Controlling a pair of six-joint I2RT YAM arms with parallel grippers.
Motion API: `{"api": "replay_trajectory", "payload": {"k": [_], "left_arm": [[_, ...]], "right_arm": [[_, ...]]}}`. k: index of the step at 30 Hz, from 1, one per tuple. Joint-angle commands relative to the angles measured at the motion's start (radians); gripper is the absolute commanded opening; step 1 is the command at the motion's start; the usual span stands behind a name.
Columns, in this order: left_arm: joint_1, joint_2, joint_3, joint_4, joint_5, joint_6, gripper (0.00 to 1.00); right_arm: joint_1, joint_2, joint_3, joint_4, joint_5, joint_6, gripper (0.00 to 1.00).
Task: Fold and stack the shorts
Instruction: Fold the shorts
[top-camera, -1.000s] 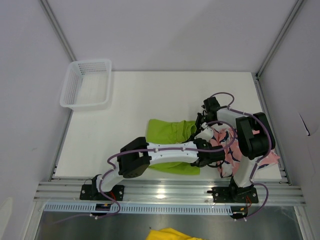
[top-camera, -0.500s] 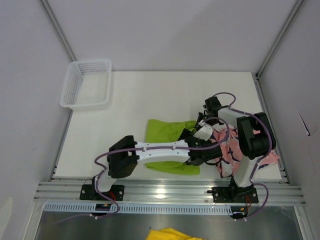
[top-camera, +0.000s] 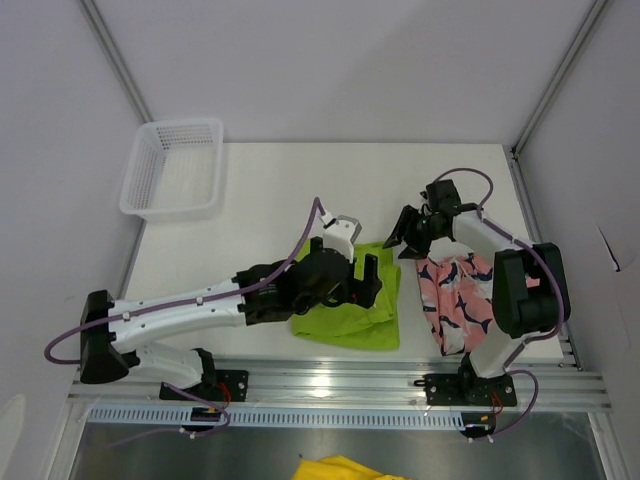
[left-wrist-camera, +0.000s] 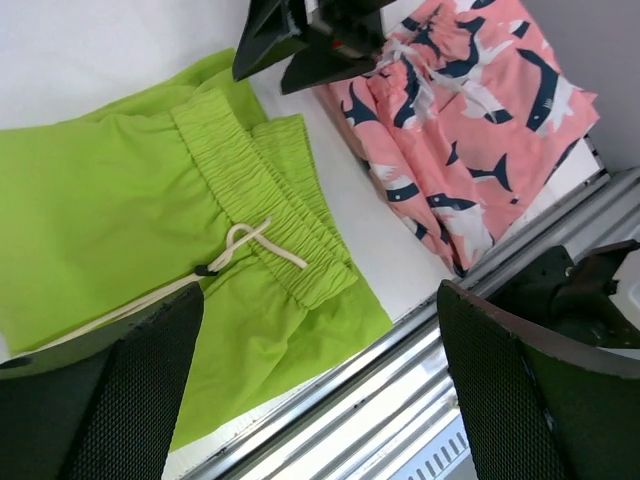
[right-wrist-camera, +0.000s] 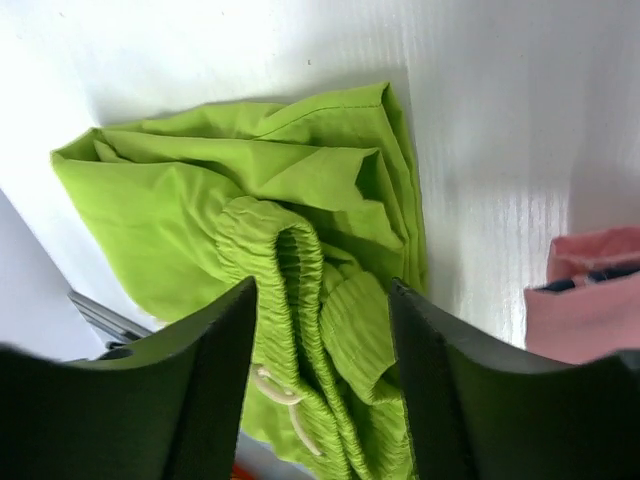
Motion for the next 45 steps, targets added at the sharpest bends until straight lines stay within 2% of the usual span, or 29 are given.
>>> {"api": "replay_trajectory", "payload": {"k": [1, 3, 4, 9, 11, 12, 17, 23, 34, 40, 45], "left_arm": [[0.058, 0.001, -0.068, 0.063, 0.117, 0.013, 0.98], [0.092, 0.008, -0.104, 0.065, 0.13, -0.004, 0.98], [0.101, 0.008, -0.112, 0.075, 0.143, -0.009, 0.98], [0.155, 0.011, -0.155, 0.088, 0.169, -0.018, 0.98], [0.167, 0.004, -0.172, 0.089, 0.181, -0.019, 0.98], [0.173, -0.01, -0.176, 0.092, 0.183, -0.018, 0.98], [0.195, -0.059, -0.213, 0.082, 0.187, -0.015, 0.98], [0.209, -0.113, -0.247, 0.066, 0.187, -0.012, 0.98], [0.213, -0.17, -0.279, 0.048, 0.184, -0.009, 0.98], [0.215, -0.164, -0.278, 0.052, 0.19, -0.009, 0.98], [0.213, -0.154, -0.289, 0.06, 0.196, -0.01, 0.98]], "right_arm": [[-0.004, -0.071, 0.012, -0.03, 0.013, -0.005, 0.62], [0.0, -0.114, 0.001, -0.05, 0.019, -0.001, 0.73], [0.015, -0.132, -0.002, -0.061, 0.063, -0.001, 0.99], [0.162, -0.249, 0.009, -0.164, 0.358, 0.009, 0.99], [0.241, -0.255, 0.029, -0.197, 0.428, 0.016, 0.99], [0.264, -0.246, 0.035, -0.231, 0.503, 0.021, 0.99], [0.397, -0.156, 0.088, -0.342, 0.676, 0.073, 1.0], [0.525, -0.045, 0.153, -0.42, 0.824, 0.143, 0.99], [0.592, 0.092, 0.237, -0.461, 0.847, 0.18, 1.0], [0.592, 0.128, 0.222, -0.461, 0.867, 0.19, 1.0], [0.571, 0.125, 0.165, -0.389, 0.796, 0.162, 1.0]]}}
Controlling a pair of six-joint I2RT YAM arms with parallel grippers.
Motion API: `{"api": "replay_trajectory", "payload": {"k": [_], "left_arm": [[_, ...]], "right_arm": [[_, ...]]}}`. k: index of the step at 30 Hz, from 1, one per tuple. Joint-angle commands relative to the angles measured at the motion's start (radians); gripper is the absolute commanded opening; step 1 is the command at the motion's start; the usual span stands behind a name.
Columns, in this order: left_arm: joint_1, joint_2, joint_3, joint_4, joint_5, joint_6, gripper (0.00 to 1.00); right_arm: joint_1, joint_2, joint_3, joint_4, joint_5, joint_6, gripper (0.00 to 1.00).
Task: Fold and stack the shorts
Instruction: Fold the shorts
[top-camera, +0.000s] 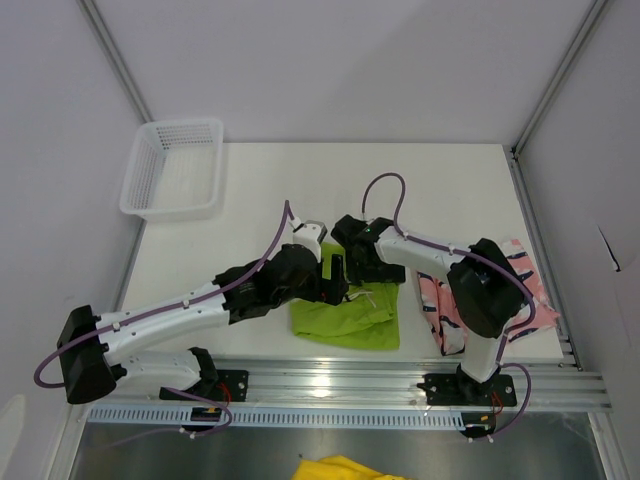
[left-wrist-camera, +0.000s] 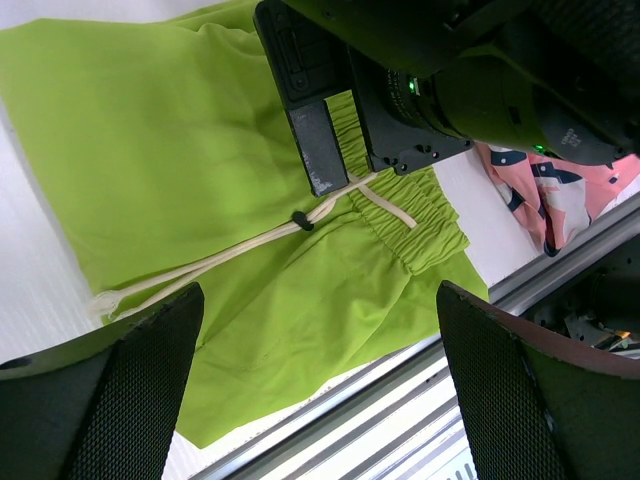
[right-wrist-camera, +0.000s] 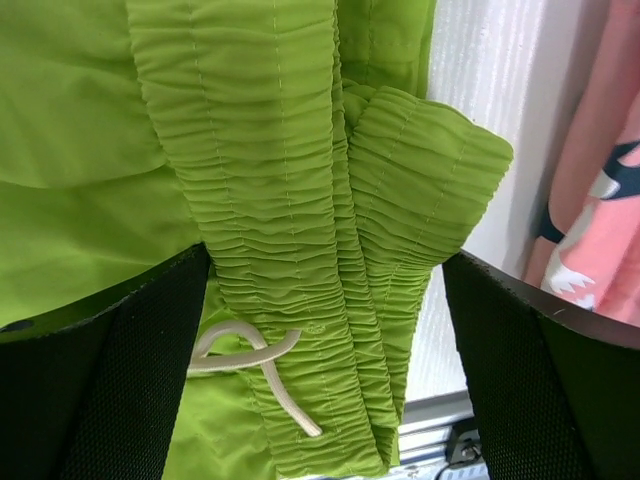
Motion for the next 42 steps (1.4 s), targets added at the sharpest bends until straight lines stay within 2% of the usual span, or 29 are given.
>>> {"api": "replay_trajectory", "payload": {"k": [1, 9, 14, 17, 19, 23, 26, 30, 35, 38, 39, 42], "left_arm": [[0.007, -0.01, -0.013, 0.015, 0.02, -0.001, 0.98], [0.008, -0.01, -0.017, 0.012, 0.019, -0.001, 0.98], [0.007, -0.01, -0.017, 0.011, 0.019, 0.001, 0.98], [0.007, -0.01, -0.018, 0.011, 0.019, 0.002, 0.98], [0.008, -0.012, -0.018, 0.011, 0.019, 0.004, 0.98], [0.007, -0.012, -0.012, 0.006, 0.014, 0.005, 0.98], [0.008, -0.013, -0.009, 0.003, 0.011, 0.007, 0.98], [0.008, -0.01, -0.004, 0.0, 0.003, 0.01, 0.98], [0.007, 0.007, -0.006, 0.002, 0.009, 0.008, 0.98], [0.008, 0.013, -0.004, 0.002, 0.011, 0.008, 0.98], [0.008, 0.01, -0.006, 0.002, 0.009, 0.008, 0.98], [0.008, 0.01, -0.006, -0.001, 0.005, 0.01, 0.98]], "right_arm": [[-0.012, -0.006, -0.035, 0.056, -0.026, -0.004, 0.99], [-0.026, -0.046, -0.097, 0.119, -0.046, -0.011, 0.89], [-0.038, -0.136, -0.195, 0.225, -0.05, -0.013, 0.81], [-0.053, -0.179, -0.255, 0.292, -0.043, -0.01, 0.72], [-0.055, -0.23, -0.285, 0.358, -0.04, -0.023, 0.58], [-0.055, -0.331, -0.342, 0.437, -0.021, -0.042, 0.51], [-0.054, -0.405, -0.364, 0.483, -0.027, -0.068, 0.51], [-0.052, -0.431, -0.342, 0.465, -0.032, -0.089, 0.54], [-0.057, -0.385, -0.341, 0.429, -0.027, -0.079, 0.58], [-0.06, -0.337, -0.336, 0.376, 0.006, -0.041, 0.75], [-0.06, -0.328, -0.335, 0.371, 0.023, -0.034, 0.85], [-0.057, -0.302, -0.338, 0.365, 0.039, -0.022, 0.99]]}}
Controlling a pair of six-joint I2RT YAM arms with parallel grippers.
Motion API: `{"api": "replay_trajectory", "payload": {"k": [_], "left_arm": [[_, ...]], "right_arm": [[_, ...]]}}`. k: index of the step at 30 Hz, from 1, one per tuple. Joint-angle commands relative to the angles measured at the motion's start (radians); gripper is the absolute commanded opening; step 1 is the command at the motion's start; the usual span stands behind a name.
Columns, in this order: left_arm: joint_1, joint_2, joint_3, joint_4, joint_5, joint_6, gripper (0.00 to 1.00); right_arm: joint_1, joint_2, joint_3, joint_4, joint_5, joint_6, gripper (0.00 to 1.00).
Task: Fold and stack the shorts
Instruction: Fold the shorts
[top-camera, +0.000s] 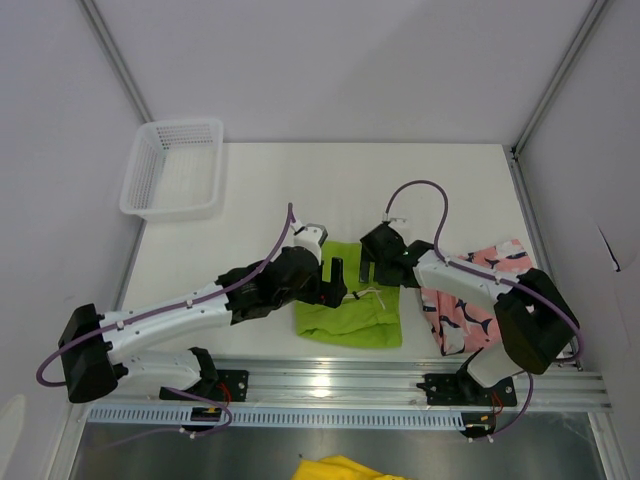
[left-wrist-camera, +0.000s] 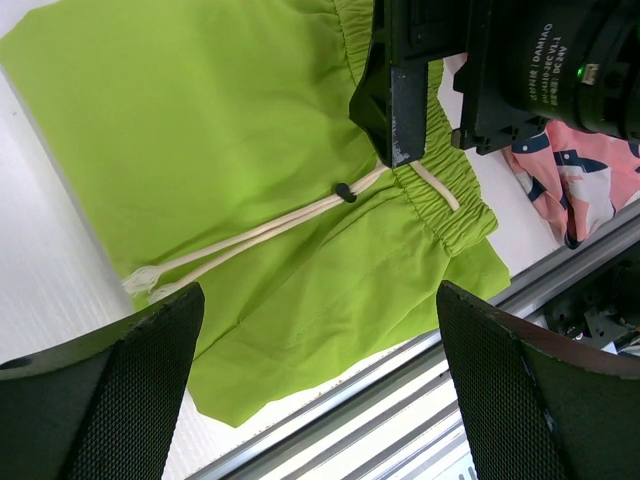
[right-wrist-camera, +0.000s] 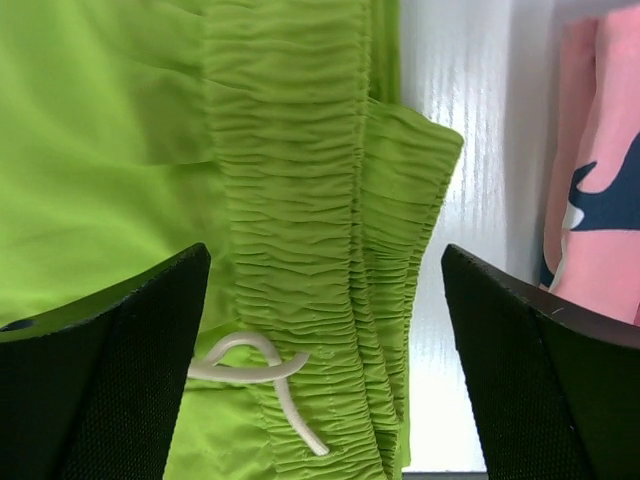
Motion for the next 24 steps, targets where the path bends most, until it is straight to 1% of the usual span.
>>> {"api": "replay_trajectory", "payload": {"k": [1, 7, 12, 13, 16, 20, 24], "left_arm": [[0.008, -0.003, 0.011, 0.003, 0.002, 0.009, 0.98], [0.008, 0.001, 0.016, -0.003, -0.002, 0.012, 0.98], [0.008, 0.004, 0.014, -0.006, -0.007, 0.017, 0.98], [0.01, 0.004, 0.016, -0.008, -0.007, 0.017, 0.98], [0.011, 0.009, 0.013, -0.008, -0.007, 0.017, 0.98], [0.011, 0.011, 0.013, -0.012, -0.009, 0.023, 0.98], [0.016, 0.017, 0.011, -0.011, -0.007, 0.025, 0.98]], "right_arm": [[-0.001, 0.019, 0.02, -0.021, 0.059, 0.018, 0.99], [-0.019, 0.057, 0.033, 0.01, 0.047, -0.009, 1.0], [-0.053, 0.103, 0.025, 0.103, -0.071, -0.084, 1.0], [-0.057, 0.108, 0.022, 0.117, -0.088, -0.094, 0.98], [-0.057, 0.106, 0.001, 0.179, -0.121, -0.124, 0.93], [-0.054, 0.059, -0.038, 0.26, -0.142, -0.164, 0.78], [-0.044, -0.025, -0.082, 0.317, -0.154, -0.199, 0.66]]}}
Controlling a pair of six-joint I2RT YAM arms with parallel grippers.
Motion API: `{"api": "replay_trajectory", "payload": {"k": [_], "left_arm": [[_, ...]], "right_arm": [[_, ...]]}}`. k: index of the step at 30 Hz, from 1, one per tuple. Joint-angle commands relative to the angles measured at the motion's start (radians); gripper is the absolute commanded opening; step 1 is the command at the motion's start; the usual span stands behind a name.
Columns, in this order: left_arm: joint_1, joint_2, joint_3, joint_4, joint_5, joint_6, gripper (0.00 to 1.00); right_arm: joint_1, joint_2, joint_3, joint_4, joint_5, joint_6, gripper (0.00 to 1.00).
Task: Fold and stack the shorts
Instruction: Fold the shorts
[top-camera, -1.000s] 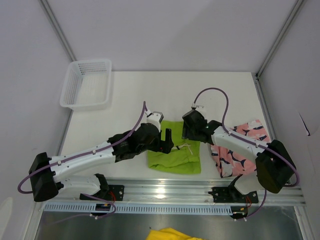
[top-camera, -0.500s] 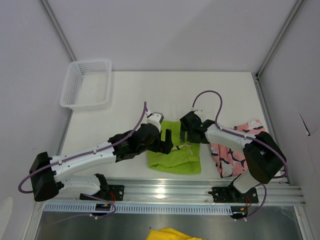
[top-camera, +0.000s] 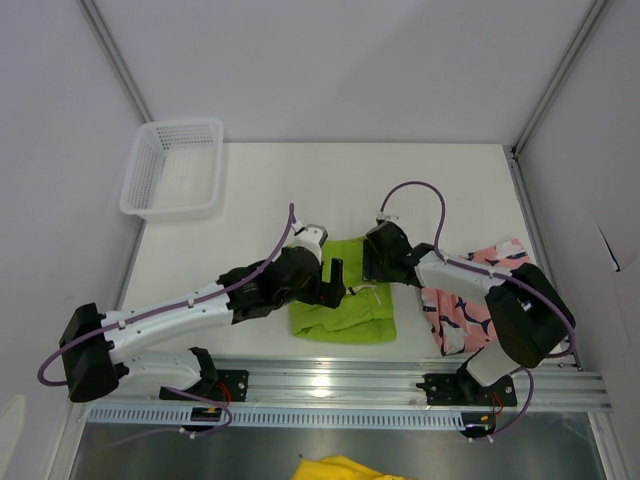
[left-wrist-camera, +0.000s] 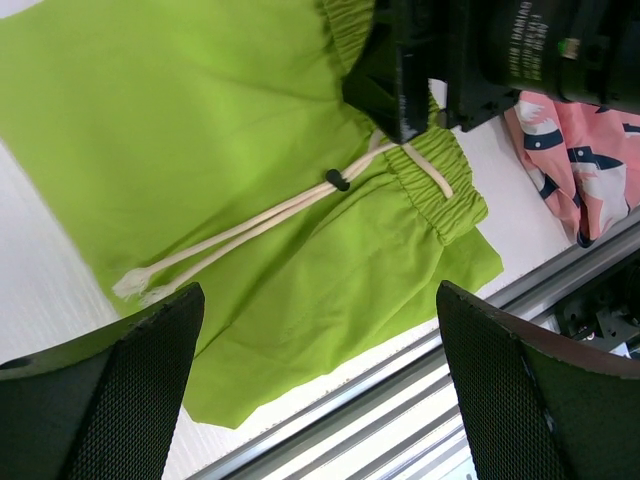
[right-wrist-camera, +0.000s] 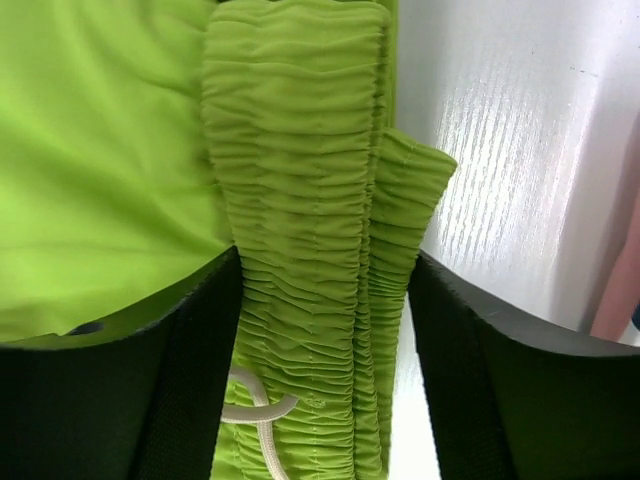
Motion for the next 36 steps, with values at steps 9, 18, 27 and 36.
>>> {"api": "replay_trajectory", "payload": {"k": [9, 18, 27, 36], "left_arm": [[0.087, -0.019, -0.011, 0.0, 0.037, 0.02, 0.98], [0.161, -0.059, -0.071, -0.003, 0.065, 0.038, 0.98], [0.155, -0.137, -0.244, 0.146, 0.215, 0.041, 0.9], [0.067, -0.201, -0.365, 0.207, 0.218, -0.028, 0.7]], "right_arm": [[0.028, -0.165, 0.016, 0.105, -0.113, -0.205, 0.8], [0.048, -0.185, 0.138, -0.089, -0.102, 0.04, 1.0], [0.26, -0.471, -0.048, -0.285, 0.109, 0.817, 1.0], [0.605, -0.489, -0.131, -0.416, 0.324, 1.458, 0.99]]}}
